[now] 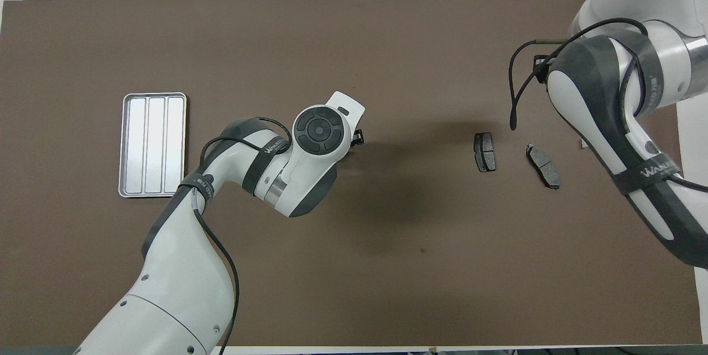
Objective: Pick bearing gear from pile to tray
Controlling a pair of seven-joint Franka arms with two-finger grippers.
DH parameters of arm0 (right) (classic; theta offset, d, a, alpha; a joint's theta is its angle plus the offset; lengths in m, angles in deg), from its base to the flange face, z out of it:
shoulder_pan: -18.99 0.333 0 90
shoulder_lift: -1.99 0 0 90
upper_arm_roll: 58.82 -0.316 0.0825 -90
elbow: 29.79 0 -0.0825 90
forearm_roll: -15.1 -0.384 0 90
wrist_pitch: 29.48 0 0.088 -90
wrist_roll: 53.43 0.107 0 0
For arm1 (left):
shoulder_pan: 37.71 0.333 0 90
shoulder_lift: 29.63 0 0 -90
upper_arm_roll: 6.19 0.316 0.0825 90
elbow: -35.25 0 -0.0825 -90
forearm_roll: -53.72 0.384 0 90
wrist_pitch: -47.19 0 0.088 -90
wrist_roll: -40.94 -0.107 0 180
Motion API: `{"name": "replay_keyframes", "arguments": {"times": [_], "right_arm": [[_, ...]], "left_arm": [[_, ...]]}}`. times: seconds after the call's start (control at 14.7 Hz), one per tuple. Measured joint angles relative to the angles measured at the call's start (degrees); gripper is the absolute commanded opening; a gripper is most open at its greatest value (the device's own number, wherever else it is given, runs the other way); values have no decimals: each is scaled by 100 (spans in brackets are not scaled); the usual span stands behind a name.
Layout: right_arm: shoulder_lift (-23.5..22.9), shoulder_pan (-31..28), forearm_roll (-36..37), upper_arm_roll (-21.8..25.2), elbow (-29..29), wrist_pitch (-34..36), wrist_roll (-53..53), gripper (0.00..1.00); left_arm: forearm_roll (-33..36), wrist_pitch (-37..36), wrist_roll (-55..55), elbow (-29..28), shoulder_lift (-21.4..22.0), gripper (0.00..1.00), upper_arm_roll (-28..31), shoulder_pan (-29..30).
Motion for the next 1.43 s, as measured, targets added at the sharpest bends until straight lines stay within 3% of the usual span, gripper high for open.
{"name": "replay_keyframes", "arguments": {"times": [0.14,0.41,0.48,0.54,1.02,1.22,1.43], "right_arm": [[0,0,0,0,0,0,0,0],[0,0,0,0,0,0,-1,0],[0,0,0,0,0,0,-1,0],[0,0,0,0,0,0,-1,0],[0,3,0,-5,0,0,-1,0],[0,17,-3,-29,0,0,-1,0],[0,60,-180,-134,0,21,117,0]], "left_arm": [[53,0,-1,11,-4,87,16,4],[103,0,-5,17,-10,52,44,13],[103,1,-5,18,-10,30,43,13],[103,4,1,43,-10,0,37,12],[104,-95,17,203,-19,0,90,105],[108,-1037,-633,775,30,0,117,684],[-208,-2089,-2272,1075,566,0,129,1709]]}}
